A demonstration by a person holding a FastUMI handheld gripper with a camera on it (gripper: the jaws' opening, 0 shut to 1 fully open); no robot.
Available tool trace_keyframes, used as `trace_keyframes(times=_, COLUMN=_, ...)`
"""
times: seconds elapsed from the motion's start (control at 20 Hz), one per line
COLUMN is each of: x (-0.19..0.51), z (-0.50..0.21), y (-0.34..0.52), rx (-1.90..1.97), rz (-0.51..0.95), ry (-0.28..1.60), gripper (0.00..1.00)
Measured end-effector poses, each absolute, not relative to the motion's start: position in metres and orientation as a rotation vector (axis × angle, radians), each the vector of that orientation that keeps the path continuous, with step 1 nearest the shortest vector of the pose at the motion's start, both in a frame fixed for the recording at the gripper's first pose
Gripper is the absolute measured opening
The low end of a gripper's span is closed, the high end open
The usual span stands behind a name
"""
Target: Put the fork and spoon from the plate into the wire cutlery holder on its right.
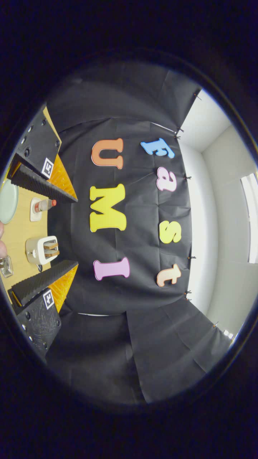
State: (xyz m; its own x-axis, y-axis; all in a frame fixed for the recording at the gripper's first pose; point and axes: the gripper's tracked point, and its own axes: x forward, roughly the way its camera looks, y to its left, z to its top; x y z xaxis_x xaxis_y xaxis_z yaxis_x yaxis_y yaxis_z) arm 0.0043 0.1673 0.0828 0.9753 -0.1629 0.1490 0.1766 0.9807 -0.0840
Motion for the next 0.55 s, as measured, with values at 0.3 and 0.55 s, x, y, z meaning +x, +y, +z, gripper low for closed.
trace_keyframes(times=0.3, x=0.006, z=0.085, y=0.178, rx=-0.083, rz=-0.167, ry=-0.154, gripper=0.96)
trace_keyframes(times=0.55, x=0.006, z=0.088, y=0.179, rx=-0.085, rz=-0.171, ry=-0.164, gripper=0.96)
